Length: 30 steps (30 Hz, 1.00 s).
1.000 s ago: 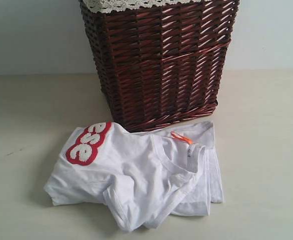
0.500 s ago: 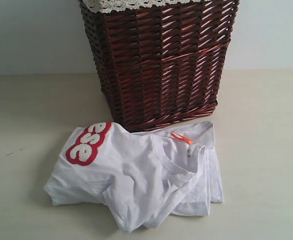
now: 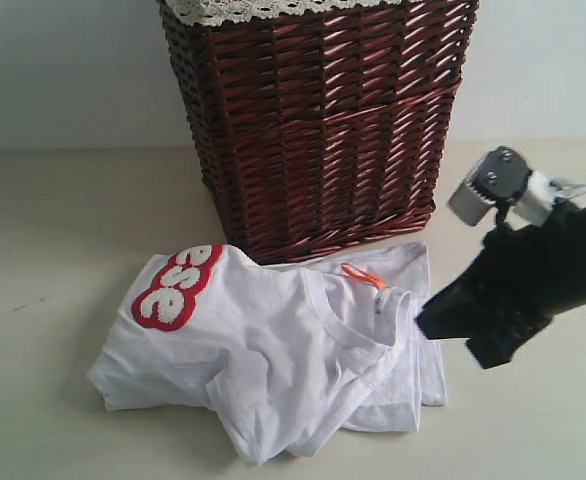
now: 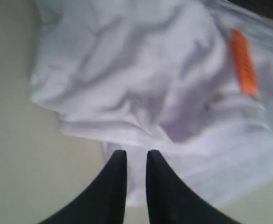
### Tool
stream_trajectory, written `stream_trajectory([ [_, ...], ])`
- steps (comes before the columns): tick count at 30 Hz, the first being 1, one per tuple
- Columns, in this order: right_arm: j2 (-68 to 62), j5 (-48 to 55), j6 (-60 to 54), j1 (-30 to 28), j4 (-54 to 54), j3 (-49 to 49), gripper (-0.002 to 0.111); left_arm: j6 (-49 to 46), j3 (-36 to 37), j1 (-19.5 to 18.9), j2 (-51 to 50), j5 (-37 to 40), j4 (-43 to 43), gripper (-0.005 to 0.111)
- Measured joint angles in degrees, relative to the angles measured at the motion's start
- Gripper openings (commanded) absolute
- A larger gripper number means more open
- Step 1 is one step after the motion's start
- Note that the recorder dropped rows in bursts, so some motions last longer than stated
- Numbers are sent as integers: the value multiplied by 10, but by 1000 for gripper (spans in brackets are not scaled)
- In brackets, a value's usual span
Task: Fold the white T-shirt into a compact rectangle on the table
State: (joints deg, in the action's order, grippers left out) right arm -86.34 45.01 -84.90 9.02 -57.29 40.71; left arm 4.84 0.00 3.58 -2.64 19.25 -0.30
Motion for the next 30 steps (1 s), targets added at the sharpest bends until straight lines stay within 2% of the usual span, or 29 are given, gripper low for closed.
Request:
stream_trajectory([
  [2,-34,-5,-70,17,-105,0,23,-1,0,0,0,0,0,0],
  [4,-60,-21,-98,23,-188,0,34,-1,0,0,0,0,0,0],
  [7,-93,-39,-113,26,-248,8,46,-1,0,0,0,0,0,0],
  [18,-195,-92,-117,26,-299,28,47,-1,0,0,0,0,0,0],
  [20,-205,-95,-117,26,-299,28,42,-1,0,0,0,0,0,0],
  [21,-210,-95,-117,26,-299,28,36,-1,0,0,0,0,0,0],
  [25,-222,-98,-118,26,-299,28,4,-1,0,0,0,0,0,0],
  [26,-223,-102,-118,26,-299,28,0,-1,0,0,0,0,0,0],
  [30,-224,-125,-118,26,-299,30,0,-1,0,0,0,0,0,0],
])
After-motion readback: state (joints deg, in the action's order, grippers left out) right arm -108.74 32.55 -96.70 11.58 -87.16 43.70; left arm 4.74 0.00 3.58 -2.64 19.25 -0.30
